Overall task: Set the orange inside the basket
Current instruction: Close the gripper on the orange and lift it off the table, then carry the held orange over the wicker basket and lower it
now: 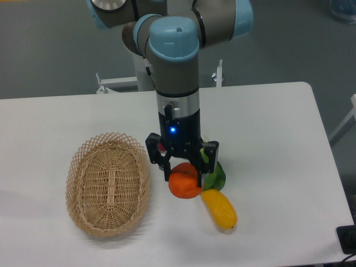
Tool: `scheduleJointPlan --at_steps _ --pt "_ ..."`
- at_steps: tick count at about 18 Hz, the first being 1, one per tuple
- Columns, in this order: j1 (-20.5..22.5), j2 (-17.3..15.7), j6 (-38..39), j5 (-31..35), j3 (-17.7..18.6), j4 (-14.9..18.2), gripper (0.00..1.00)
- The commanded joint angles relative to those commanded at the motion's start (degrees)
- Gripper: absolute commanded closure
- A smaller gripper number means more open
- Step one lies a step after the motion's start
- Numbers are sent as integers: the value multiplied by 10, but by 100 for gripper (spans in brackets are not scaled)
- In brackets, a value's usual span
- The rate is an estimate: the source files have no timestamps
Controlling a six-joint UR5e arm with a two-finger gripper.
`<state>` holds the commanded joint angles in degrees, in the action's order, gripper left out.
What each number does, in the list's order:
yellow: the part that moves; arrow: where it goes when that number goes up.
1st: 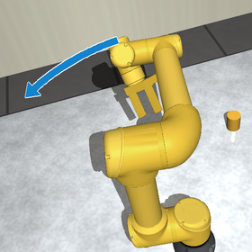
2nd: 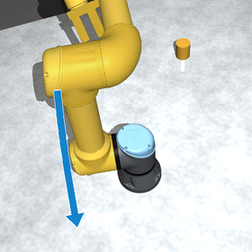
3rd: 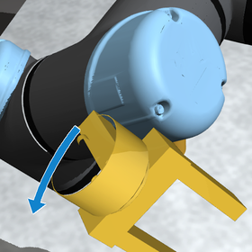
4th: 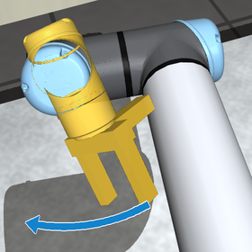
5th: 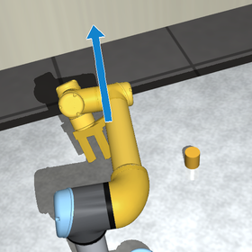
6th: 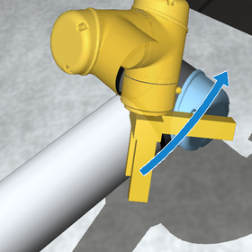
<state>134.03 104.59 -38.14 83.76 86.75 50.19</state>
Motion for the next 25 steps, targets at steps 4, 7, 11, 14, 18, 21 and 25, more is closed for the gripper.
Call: scheduleJointPlan --at_steps 4,7,11,14,18,21,25 --pt "0 0 0 -1 2 0 26" --pt "-1 -2 1 -1 8 1 27" --pt "-3 -8 -12 1 24 2 27" --pt "-4 -22 -29 3 47 2 27" --pt "-25 -29 -33 7 79 2 27" --pt "-52 -28 -43 7 106 0 27" --pt "-84 -8 -38 11 115 0 27"
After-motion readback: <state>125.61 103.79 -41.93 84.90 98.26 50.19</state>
